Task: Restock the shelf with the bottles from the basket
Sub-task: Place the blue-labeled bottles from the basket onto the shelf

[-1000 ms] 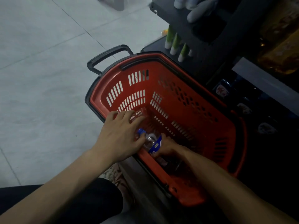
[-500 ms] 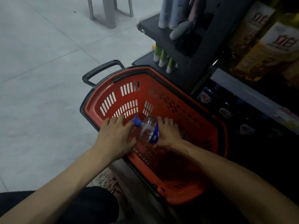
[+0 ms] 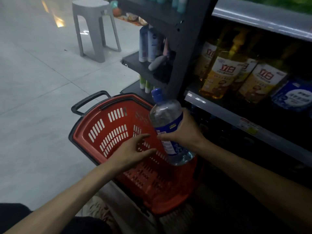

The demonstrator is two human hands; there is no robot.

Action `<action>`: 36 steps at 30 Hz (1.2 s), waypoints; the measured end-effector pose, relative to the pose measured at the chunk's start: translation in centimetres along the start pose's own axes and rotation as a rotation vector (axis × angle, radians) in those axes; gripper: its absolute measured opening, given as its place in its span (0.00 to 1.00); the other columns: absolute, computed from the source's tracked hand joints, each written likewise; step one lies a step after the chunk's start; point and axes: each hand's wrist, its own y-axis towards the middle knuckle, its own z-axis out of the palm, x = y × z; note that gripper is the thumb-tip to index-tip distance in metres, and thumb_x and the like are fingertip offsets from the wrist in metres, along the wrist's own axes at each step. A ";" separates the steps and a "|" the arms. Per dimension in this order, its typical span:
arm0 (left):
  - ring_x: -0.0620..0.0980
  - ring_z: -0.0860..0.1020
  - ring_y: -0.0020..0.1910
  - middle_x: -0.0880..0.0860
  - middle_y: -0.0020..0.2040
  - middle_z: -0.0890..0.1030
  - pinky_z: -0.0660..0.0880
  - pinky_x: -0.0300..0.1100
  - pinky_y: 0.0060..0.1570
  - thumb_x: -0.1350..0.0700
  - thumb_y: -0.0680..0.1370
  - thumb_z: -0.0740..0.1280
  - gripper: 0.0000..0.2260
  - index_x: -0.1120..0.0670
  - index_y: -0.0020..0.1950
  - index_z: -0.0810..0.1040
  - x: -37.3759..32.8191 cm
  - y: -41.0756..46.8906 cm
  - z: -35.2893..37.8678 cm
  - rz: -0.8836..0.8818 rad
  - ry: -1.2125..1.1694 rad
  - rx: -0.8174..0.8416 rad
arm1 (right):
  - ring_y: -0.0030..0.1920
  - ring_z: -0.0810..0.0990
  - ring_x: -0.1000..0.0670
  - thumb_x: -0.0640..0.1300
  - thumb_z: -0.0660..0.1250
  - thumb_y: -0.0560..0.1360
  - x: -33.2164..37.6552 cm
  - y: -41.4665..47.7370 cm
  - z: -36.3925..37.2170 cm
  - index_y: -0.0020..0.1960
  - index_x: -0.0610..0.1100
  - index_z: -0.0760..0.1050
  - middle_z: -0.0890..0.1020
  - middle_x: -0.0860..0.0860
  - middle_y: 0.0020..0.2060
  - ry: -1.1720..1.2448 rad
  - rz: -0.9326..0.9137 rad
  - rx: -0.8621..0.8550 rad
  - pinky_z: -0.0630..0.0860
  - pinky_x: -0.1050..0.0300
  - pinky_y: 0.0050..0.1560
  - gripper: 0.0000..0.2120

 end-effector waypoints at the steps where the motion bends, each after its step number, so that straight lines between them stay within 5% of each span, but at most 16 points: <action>1: 0.42 0.79 0.63 0.47 0.68 0.79 0.77 0.47 0.67 0.35 0.75 0.72 0.29 0.39 0.74 0.71 -1.4 0.0 0.4 0.008 -0.182 0.043 | 0.59 0.81 0.53 0.65 0.86 0.46 0.7 -0.4 -1.0 0.70 0.55 0.65 0.79 0.56 0.61 0.074 0.001 -0.019 0.83 0.47 0.55 0.57; 5: 0.39 0.82 0.58 0.43 0.59 0.85 0.80 0.34 0.54 0.53 0.78 0.73 0.19 0.38 0.66 0.74 -7.0 -0.6 1.8 0.120 -0.627 0.111 | 0.53 0.83 0.57 0.50 0.87 0.54 3.2 -2.0 -4.2 0.62 0.53 0.69 0.81 0.56 0.55 0.286 -0.004 -0.064 0.82 0.58 0.50 0.42; 8: 0.45 0.83 0.60 0.47 0.62 0.85 0.81 0.41 0.58 0.53 0.77 0.76 0.24 0.45 0.70 0.74 -9.2 -0.8 3.1 0.164 -0.754 0.072 | 0.56 0.84 0.53 0.63 0.86 0.45 3.8 -2.8 -5.0 0.70 0.49 0.68 0.82 0.53 0.58 0.310 0.049 -0.125 0.84 0.48 0.53 0.58; 10: 0.49 0.85 0.58 0.49 0.60 0.86 0.81 0.43 0.57 0.54 0.76 0.77 0.23 0.49 0.69 0.75 -10.0 -1.0 4.1 0.132 -0.831 0.052 | 0.55 0.84 0.51 0.64 0.85 0.46 3.9 -3.6 -5.6 0.70 0.49 0.67 0.82 0.52 0.58 0.337 0.133 -0.138 0.84 0.48 0.52 0.58; 14: 0.60 0.85 0.58 0.57 0.59 0.86 0.81 0.54 0.58 0.57 0.74 0.75 0.23 0.55 0.68 0.77 -10.8 -1.5 6.9 0.000 -1.064 0.144 | 0.43 0.88 0.48 0.55 0.80 0.69 3.2 -5.6 -7.7 0.62 0.45 0.76 0.87 0.48 0.48 0.519 0.313 -0.072 0.85 0.51 0.43 0.28; 16: 0.61 0.85 0.57 0.59 0.59 0.86 0.83 0.54 0.55 0.60 0.75 0.75 0.21 0.57 0.68 0.77 -11.1 -1.7 7.6 -0.054 -1.131 0.191 | 0.42 0.88 0.48 0.51 0.75 0.75 2.2 -6.6 -8.6 0.63 0.43 0.77 0.88 0.46 0.46 0.558 0.351 -0.044 0.85 0.53 0.40 0.20; 20: 0.60 0.85 0.57 0.59 0.58 0.86 0.83 0.51 0.53 0.60 0.74 0.76 0.22 0.58 0.68 0.77 -11.4 -1.4 7.9 -0.070 -1.084 0.216 | 0.40 0.87 0.56 0.44 0.73 0.76 0.4 -8.1 -11.0 0.62 0.45 0.78 0.87 0.49 0.47 0.590 0.327 0.031 0.79 0.63 0.31 0.15; 23: 0.56 0.86 0.57 0.56 0.58 0.87 0.83 0.47 0.53 0.59 0.74 0.76 0.22 0.57 0.67 0.77 -11.9 -1.2 7.7 -0.037 -0.976 0.233 | 0.54 0.86 0.51 0.46 0.75 0.74 -0.7 -8.6 -13.4 0.61 0.48 0.80 0.87 0.52 0.52 0.598 0.319 0.186 0.81 0.56 0.47 0.16; 26: 0.57 0.85 0.58 0.56 0.59 0.86 0.81 0.53 0.59 0.59 0.74 0.76 0.23 0.56 0.68 0.77 -12.6 -0.7 7.6 0.004 -0.898 0.285 | 0.54 0.86 0.50 0.41 0.71 0.76 -2.4 -9.9 -14.6 0.60 0.49 0.79 0.87 0.51 0.53 0.659 0.342 0.334 0.83 0.55 0.51 0.13; 29: 0.57 0.85 0.59 0.56 0.59 0.86 0.80 0.55 0.61 0.59 0.73 0.77 0.24 0.56 0.68 0.77 -13.5 -0.3 7.8 0.046 -0.813 0.332 | 0.58 0.85 0.47 0.42 0.75 0.73 -4.7 -11.1 -14.4 0.64 0.51 0.76 0.86 0.50 0.57 0.698 0.391 0.396 0.78 0.39 0.65 0.21; 36: 0.49 0.85 0.57 0.48 0.58 0.86 0.82 0.40 0.52 0.59 0.73 0.77 0.23 0.51 0.67 0.75 -15.2 0.7 8.7 0.139 -0.581 0.378 | 0.60 0.84 0.46 0.32 0.70 0.75 -7.0 -11.9 -15.2 0.64 0.49 0.78 0.85 0.46 0.60 0.796 0.273 0.435 0.82 0.47 0.58 0.20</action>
